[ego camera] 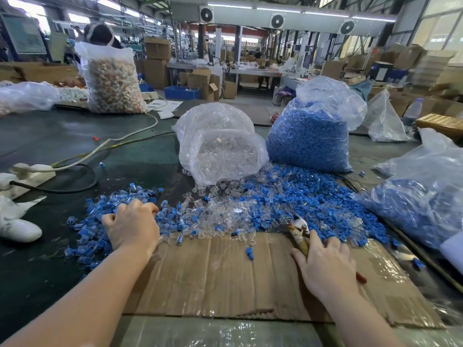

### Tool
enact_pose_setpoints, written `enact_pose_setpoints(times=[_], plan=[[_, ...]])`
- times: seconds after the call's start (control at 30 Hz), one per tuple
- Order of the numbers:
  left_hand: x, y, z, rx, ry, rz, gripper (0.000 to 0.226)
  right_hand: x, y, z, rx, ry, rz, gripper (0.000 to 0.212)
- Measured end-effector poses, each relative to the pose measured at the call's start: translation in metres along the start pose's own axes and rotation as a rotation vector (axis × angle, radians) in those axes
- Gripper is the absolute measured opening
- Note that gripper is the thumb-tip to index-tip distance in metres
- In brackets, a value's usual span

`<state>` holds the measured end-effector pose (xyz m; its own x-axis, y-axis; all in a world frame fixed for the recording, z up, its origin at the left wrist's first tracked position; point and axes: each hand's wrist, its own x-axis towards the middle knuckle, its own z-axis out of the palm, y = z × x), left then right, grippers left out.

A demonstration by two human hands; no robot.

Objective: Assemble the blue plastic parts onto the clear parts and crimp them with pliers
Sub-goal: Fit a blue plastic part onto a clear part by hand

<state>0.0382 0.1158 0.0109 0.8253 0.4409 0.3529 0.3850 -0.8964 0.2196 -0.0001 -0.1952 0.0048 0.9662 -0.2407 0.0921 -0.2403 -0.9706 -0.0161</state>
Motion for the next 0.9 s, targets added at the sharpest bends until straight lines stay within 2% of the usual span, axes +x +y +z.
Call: enact_pose_setpoints(times=[0.1, 0.17, 0.27, 0.33, 0.4, 0.5, 0.73, 0.8, 0.9], plan=[[-0.002, 0.004, 0.001, 0.019, 0.000, -0.008, 0.029, -0.001, -0.005, -0.005, -0.031, 0.004, -0.008, 0.070], [-0.005, 0.012, 0.000, -0.028, 0.029, 0.011, 0.026, -0.003, -0.012, -0.008, -0.024, 0.075, -0.052, 0.068], [-0.014, 0.033, 0.001, -0.273, 0.033, 0.104, 0.022, -0.006, -0.028, -0.006, 0.170, 0.208, -0.274, 0.047], [-0.027, 0.053, 0.001, -0.487, -0.011, 0.206, 0.018, -0.008, -0.041, -0.004, 0.330, 0.228, -0.403, 0.031], [-0.042, 0.073, 0.002, -0.622, -0.079, 0.300, 0.016, -0.010, -0.053, -0.001, 0.390, 0.223, -0.462, 0.026], [-0.060, 0.094, 0.009, -0.672, -0.173, 0.379, 0.017, -0.010, -0.063, 0.007, 0.403, 0.187, -0.473, 0.027], [-0.074, 0.106, 0.021, -0.617, -0.236, 0.469, 0.035, -0.001, -0.064, 0.014, 0.557, 0.160, -0.426, 0.015], [-0.074, 0.107, 0.021, -0.624, -0.244, 0.461, 0.030, -0.002, -0.063, 0.015, 0.615, 0.178, -0.390, 0.018], [-0.075, 0.106, 0.020, -0.656, -0.241, 0.427, 0.011, -0.003, -0.062, 0.015, 0.673, 0.204, -0.360, 0.021]])
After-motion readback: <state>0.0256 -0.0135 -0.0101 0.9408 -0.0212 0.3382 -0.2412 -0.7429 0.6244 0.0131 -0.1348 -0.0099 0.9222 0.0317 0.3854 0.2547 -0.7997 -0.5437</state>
